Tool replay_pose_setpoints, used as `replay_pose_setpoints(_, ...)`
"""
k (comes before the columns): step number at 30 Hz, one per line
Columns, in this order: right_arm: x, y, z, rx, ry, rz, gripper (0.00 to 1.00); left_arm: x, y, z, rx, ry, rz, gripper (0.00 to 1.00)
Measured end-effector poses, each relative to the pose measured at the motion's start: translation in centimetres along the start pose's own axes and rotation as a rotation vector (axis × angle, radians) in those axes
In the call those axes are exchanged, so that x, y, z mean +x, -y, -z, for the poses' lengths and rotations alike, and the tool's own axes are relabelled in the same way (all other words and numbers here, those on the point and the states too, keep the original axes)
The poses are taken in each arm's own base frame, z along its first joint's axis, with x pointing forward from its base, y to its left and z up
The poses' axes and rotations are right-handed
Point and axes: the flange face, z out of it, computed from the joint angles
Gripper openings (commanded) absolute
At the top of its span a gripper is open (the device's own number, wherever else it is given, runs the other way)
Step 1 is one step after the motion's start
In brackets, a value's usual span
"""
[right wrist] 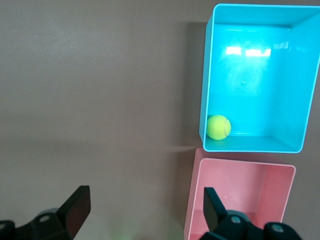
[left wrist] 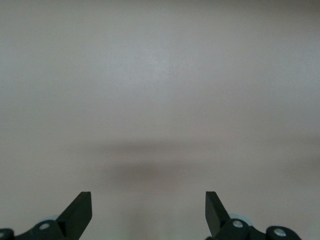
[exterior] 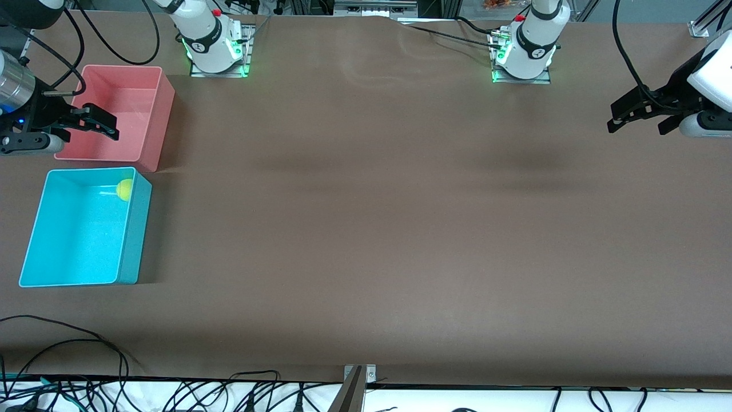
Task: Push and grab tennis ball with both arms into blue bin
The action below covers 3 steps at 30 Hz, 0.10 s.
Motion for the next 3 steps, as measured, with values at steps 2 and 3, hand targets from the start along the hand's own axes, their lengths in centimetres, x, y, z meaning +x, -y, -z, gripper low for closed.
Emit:
replay_pose_setpoints(2,0.0,0.02,0.0,0.0,0.0,0.0,1.0,0.0,0.0,0.0,0.0,0.0,0.0,1.0)
replay_pose_setpoints(3,0.0,0.02,0.0,0.0,0.0,0.0,1.0,0.0,0.0,0.0,0.0,0.0,0.0,1.0)
